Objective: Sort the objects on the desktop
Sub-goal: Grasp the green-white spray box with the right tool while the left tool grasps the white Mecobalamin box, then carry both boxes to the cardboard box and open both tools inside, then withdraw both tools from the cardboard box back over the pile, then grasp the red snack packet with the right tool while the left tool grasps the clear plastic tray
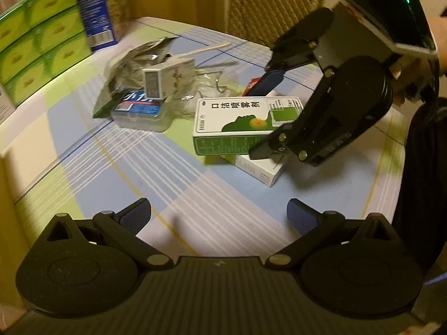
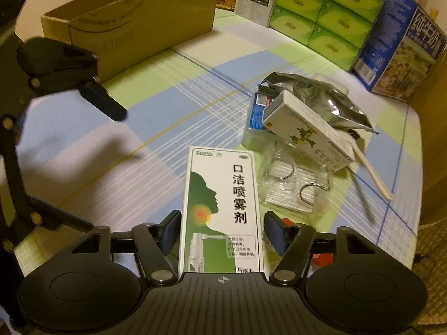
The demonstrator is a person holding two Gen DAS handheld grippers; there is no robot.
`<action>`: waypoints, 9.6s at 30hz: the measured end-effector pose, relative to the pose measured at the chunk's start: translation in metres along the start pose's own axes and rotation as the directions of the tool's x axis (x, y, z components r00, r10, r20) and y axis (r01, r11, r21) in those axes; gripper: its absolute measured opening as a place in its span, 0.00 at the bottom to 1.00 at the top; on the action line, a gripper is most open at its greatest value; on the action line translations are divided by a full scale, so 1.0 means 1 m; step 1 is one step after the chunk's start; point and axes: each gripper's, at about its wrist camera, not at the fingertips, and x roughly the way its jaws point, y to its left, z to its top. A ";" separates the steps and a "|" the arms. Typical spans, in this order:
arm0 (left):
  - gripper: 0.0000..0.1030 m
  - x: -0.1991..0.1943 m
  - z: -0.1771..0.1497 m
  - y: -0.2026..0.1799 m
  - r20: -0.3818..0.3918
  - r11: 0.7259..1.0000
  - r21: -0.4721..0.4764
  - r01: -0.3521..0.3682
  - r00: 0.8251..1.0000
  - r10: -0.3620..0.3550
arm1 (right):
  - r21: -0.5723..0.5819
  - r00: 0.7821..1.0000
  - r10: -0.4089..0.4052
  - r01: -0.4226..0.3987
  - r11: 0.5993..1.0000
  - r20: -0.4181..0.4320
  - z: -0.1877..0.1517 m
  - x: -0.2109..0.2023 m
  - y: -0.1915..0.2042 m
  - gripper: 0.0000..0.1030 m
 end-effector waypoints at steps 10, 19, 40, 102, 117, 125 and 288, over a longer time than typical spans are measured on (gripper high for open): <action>0.96 0.038 0.027 -0.013 -0.019 0.972 0.216 0.092 0.996 -0.090 | -0.004 0.999 -0.033 0.033 0.999 -0.027 -0.011 -0.017 -0.023 0.51; 0.76 0.077 0.057 -0.029 -0.053 0.926 0.329 0.184 0.983 -0.177 | 0.053 0.995 -0.089 0.092 0.994 -0.045 -0.033 -0.037 -0.052 0.51; 0.80 0.003 -0.040 -0.016 -0.081 0.975 -0.161 -0.152 0.987 0.140 | 0.355 0.984 -0.173 0.178 0.918 -0.045 -0.039 -0.032 0.015 0.51; 0.65 -0.157 -0.040 0.025 -0.009 0.806 -0.461 -0.372 0.910 0.415 | 0.415 0.951 -0.187 0.072 0.907 0.245 0.074 -0.098 0.115 0.51; 0.65 -0.233 -0.086 0.151 -0.064 0.695 -0.534 -0.483 0.842 0.536 | 0.284 0.950 -0.047 -0.045 0.958 0.310 0.222 -0.046 0.170 0.51; 0.65 -0.220 -0.096 0.206 -0.078 0.681 -0.554 -0.479 0.844 0.530 | 0.280 0.957 -0.015 -0.069 0.957 0.289 0.264 0.002 0.171 0.51; 0.71 0.111 0.065 0.047 0.186 0.966 -0.252 0.062 0.983 -0.015 | 0.625 0.903 -0.429 0.333 0.706 0.003 -0.042 0.000 -0.067 0.39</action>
